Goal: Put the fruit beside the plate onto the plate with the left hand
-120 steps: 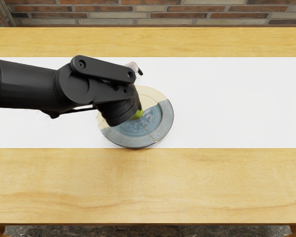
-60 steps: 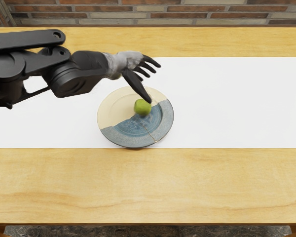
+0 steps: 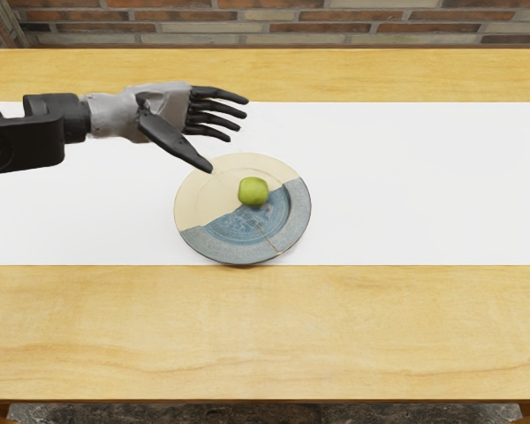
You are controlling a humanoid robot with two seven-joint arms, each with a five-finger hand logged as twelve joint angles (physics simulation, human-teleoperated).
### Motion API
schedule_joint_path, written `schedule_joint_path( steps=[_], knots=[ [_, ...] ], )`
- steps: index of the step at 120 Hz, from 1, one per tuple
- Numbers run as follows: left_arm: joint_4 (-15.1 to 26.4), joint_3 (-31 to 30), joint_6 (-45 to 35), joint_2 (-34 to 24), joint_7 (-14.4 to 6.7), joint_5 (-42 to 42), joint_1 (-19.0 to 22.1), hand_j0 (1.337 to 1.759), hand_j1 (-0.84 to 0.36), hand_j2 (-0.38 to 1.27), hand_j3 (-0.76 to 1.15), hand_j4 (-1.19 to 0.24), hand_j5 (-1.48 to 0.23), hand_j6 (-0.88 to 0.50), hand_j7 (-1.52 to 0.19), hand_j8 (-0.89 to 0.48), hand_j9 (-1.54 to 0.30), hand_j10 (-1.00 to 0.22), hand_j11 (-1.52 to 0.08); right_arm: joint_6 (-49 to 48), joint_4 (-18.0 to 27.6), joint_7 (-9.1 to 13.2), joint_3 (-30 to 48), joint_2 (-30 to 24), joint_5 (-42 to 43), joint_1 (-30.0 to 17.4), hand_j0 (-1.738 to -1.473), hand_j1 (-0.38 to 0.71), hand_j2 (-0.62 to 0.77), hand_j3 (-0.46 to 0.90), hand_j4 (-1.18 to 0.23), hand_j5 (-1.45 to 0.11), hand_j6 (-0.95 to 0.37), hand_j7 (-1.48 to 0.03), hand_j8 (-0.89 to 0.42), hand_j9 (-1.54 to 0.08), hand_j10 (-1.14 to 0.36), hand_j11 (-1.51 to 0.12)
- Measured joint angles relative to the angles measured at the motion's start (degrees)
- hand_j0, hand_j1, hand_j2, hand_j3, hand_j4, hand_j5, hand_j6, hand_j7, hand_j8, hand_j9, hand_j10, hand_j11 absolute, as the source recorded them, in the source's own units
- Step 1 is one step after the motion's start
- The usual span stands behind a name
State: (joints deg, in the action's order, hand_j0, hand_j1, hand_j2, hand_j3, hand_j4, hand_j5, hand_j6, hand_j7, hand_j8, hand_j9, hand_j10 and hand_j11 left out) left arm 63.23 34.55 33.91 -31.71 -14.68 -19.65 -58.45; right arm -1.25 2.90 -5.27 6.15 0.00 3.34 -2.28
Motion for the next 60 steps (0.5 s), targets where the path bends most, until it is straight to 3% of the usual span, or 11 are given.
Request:
schedule_joint_path(
  steps=[22,60],
  knots=[
    [-3.4,11.0,0.9,0.0,0.2,-1.7,5.1,1.658,0.04,0.05,0.00,-0.26,-0.34,-0.26,-0.34,-0.26,-0.34,-0.26,-0.34,0.0,0.0,0.0,0.0,0.0,0.0,0.0,-1.658,-0.30,-0.01,0.00,-0.04,-0.05,-0.04,-0.05,-0.04,-0.05,-0.04,-0.05],
    [-5.1,18.8,1.1,0.1,0.2,-2.1,14.9,1.658,0.04,0.05,0.00,-0.26,-0.34,-0.26,-0.34,-0.26,-0.34,-0.26,-0.34,0.0,0.0,0.0,0.0,0.0,0.0,0.0,-1.658,-0.30,-0.01,0.00,-0.04,-0.05,-0.04,-0.05,-0.04,-0.05,-0.04,-0.05]
  ],
)
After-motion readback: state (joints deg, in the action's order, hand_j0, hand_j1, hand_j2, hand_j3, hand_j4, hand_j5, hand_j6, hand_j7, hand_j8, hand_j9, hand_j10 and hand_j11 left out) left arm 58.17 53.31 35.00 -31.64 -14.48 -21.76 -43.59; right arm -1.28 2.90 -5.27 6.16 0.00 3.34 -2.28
